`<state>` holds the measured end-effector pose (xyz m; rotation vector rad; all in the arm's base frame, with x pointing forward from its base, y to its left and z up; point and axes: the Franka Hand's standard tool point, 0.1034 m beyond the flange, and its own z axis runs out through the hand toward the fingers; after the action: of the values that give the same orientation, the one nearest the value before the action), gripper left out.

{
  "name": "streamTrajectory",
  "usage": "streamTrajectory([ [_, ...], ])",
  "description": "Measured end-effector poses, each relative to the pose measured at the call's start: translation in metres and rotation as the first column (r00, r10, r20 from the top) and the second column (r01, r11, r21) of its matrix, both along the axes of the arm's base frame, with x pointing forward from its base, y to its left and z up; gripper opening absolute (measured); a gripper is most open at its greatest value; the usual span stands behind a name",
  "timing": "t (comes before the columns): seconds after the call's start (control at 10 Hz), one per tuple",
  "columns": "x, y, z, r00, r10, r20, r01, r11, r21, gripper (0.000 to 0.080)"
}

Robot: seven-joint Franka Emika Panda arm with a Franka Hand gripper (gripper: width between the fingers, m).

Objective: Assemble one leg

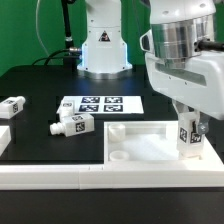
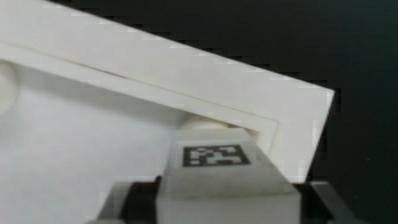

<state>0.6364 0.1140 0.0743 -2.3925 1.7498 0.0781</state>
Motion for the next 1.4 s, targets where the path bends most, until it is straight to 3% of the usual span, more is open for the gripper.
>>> streamTrajectory([
  [0.1,0.000,0.000,0.000,1.000,0.026,0.005,-0.026,1.000,-0.001,0.0385],
  [0.2,0.000,0.000,0.000,1.000,0.027,0.005,-0.027,1.000,-0.002,0.0535],
  [0.3,0.000,-0.002,0.000,0.974,0.226,0.030,-0.225,0.974,-0.034,0.0535],
  [0.4,0.001,-0.007,0.001,0.899,0.434,0.054,-0.431,0.901,-0.054,0.0614],
  [0.6,-0.001,-0.009,0.003,0.742,0.667,0.065,-0.663,0.745,-0.074,0.0639],
  [0.9,-0.002,-0.013,0.002,0.624,0.778,0.073,-0.772,0.629,-0.096,0.0648],
  [1.0,-0.002,-0.014,0.002,0.550,0.832,0.076,-0.824,0.555,-0.111,0.0648],
  [1.2,0.001,-0.005,0.002,0.217,0.975,0.050,-0.956,0.223,-0.193,0.0648],
  [1.3,0.002,0.000,0.002,0.173,0.984,0.047,-0.962,0.179,-0.205,0.0648],
  [1.4,0.002,-0.001,0.002,0.184,0.982,0.048,-0.960,0.190,-0.204,0.0648],
])
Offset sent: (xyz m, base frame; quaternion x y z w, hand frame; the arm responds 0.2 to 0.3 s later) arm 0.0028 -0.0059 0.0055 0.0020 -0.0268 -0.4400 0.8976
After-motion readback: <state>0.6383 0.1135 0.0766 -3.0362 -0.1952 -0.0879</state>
